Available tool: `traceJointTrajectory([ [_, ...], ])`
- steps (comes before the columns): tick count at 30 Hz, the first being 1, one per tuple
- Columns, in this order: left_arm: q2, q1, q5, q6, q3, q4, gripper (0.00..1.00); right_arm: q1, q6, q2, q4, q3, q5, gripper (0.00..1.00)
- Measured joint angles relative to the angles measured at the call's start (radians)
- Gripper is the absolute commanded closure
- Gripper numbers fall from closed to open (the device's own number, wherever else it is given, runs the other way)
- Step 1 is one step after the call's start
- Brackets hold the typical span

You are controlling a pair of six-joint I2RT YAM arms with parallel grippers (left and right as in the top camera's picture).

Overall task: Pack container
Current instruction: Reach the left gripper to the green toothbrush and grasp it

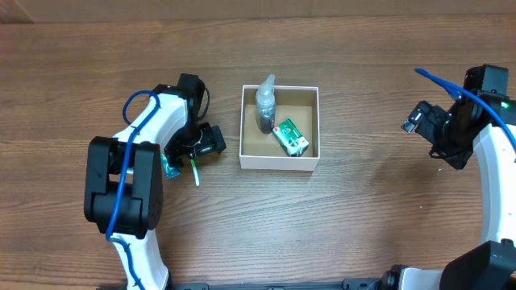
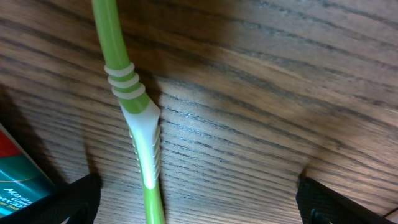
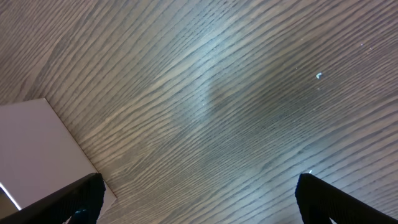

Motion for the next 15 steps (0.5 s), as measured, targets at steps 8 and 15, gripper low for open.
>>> traceJointTrajectory([
  [8, 0.004, 0.036, 0.004, -0.022, 0.002, -0.008, 0.69, 0.0, 0.0, 0.0, 0.0, 0.0, 0.0, 0.0],
  [15, 0.004, 0.076, 0.019, -0.016, 0.002, -0.01, 0.96, 0.0, -0.003, 0.0, 0.0, 0.0, 0.0, 0.0],
])
